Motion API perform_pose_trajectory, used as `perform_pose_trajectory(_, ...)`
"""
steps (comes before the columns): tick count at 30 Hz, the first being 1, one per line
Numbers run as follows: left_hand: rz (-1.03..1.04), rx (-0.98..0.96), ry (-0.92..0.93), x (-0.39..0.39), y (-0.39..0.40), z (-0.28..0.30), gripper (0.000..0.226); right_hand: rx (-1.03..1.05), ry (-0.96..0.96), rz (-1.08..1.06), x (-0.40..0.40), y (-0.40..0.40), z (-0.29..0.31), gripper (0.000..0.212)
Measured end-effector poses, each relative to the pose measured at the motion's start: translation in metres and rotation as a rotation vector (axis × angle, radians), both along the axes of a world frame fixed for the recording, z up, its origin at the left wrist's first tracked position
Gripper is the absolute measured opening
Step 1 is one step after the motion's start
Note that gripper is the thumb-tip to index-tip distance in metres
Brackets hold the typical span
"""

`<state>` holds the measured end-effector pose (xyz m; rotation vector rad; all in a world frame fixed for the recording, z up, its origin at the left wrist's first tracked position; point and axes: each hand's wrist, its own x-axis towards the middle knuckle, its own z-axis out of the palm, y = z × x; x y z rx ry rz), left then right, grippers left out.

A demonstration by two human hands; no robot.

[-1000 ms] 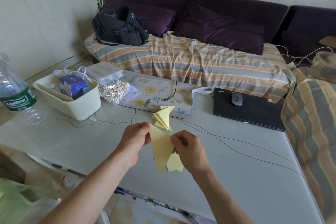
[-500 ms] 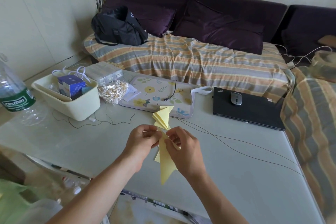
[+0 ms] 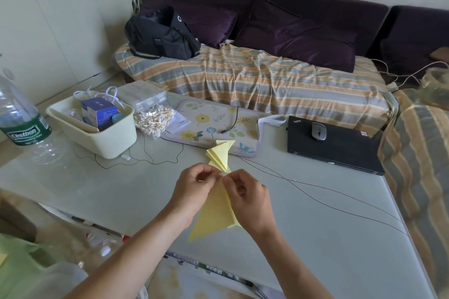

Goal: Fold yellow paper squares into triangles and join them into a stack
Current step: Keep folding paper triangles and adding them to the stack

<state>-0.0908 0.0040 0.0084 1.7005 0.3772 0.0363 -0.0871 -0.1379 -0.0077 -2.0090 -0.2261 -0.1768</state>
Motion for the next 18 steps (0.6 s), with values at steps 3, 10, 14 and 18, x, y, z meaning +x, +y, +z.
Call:
perform_pose_trajectory(3, -0.071, 0.191, -0.060, -0.003, -0.001, 0.001, 0.011, 0.028, 0.064, -0.019, 0.001, 0.000, 0.002, 0.017)
perform_pose_trajectory(10, -0.117, 0.276, -0.080, -0.001, 0.000, -0.003, 0.008, 0.040, 0.136, -0.017, 0.002, -0.003, 0.004, 0.012)
perform_pose_trajectory(14, -0.137, 0.407, -0.165, -0.002, 0.000, -0.005, 0.018, 0.065, 0.171, -0.032, 0.001, -0.003, 0.007, 0.015)
perform_pose_trajectory(18, -0.144, 0.650, -0.299, 0.000, 0.000, -0.013, 0.032, 0.084, 0.185, -0.056, 0.001, -0.004, 0.007, 0.017)
